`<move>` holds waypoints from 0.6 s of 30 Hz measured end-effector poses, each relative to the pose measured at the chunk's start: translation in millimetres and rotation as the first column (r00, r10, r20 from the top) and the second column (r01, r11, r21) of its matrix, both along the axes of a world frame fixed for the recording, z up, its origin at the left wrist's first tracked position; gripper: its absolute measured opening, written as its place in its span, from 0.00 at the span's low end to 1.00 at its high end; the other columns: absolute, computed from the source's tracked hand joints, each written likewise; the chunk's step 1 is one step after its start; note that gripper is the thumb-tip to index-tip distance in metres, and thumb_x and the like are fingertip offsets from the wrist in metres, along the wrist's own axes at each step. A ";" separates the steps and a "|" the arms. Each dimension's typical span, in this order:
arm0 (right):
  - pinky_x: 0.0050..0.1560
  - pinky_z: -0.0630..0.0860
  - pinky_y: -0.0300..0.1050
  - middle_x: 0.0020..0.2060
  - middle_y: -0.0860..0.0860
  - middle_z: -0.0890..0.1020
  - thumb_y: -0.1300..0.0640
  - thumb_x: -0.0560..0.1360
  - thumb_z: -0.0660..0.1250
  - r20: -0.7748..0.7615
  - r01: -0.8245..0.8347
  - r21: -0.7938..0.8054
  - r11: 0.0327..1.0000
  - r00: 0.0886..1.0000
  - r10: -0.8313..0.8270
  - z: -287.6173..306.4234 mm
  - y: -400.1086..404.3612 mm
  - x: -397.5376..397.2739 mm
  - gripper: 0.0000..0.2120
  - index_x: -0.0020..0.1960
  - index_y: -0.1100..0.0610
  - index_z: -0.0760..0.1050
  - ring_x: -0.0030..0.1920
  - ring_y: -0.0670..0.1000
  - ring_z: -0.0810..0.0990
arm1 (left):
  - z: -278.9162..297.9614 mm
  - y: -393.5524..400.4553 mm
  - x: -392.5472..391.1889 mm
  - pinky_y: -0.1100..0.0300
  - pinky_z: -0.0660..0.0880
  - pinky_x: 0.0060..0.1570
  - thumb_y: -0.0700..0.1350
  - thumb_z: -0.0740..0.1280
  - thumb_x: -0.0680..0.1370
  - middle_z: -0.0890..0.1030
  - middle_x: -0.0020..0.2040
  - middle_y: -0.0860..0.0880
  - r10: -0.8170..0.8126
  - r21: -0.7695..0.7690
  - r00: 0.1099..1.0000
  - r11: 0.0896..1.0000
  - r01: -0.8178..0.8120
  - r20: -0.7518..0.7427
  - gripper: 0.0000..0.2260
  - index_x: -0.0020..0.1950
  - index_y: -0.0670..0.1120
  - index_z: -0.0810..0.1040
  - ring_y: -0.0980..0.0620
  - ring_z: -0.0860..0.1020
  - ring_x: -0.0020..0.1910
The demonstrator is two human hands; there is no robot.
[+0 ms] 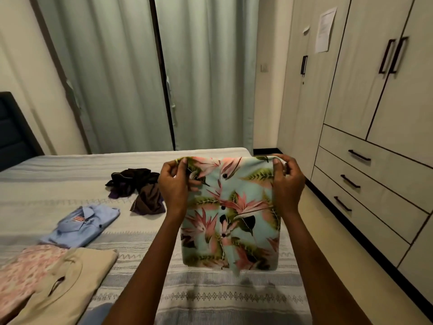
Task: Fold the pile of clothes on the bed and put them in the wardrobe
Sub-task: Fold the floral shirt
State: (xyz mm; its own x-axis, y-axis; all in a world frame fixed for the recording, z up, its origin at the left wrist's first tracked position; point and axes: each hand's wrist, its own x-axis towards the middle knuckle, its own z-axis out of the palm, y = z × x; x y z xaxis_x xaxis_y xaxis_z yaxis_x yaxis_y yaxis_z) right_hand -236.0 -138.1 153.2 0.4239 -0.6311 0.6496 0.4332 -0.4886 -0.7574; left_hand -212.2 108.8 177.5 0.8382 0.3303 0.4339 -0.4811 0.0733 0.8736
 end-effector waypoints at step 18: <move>0.48 0.73 0.45 0.51 0.53 0.86 0.52 0.80 0.65 -0.620 -0.143 -0.050 0.988 0.781 0.082 -129.9 -19.4 47.6 0.10 0.55 0.52 0.84 0.53 0.58 0.82 | -154.7 21.1 64.2 0.51 0.75 0.41 0.54 0.71 0.76 0.81 0.38 0.46 0.093 0.388 0.845 0.911 0.142 -0.526 0.12 0.39 0.47 0.77 0.43 0.80 0.43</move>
State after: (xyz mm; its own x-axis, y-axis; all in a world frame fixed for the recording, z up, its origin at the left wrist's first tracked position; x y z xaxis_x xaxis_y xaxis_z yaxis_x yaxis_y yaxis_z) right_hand -188.4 -157.5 23.3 0.8165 -0.5064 0.2775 -0.0528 -0.5440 -0.8374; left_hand -148.0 129.9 22.8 0.9789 0.2038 0.0156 0.0536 -0.3295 0.9426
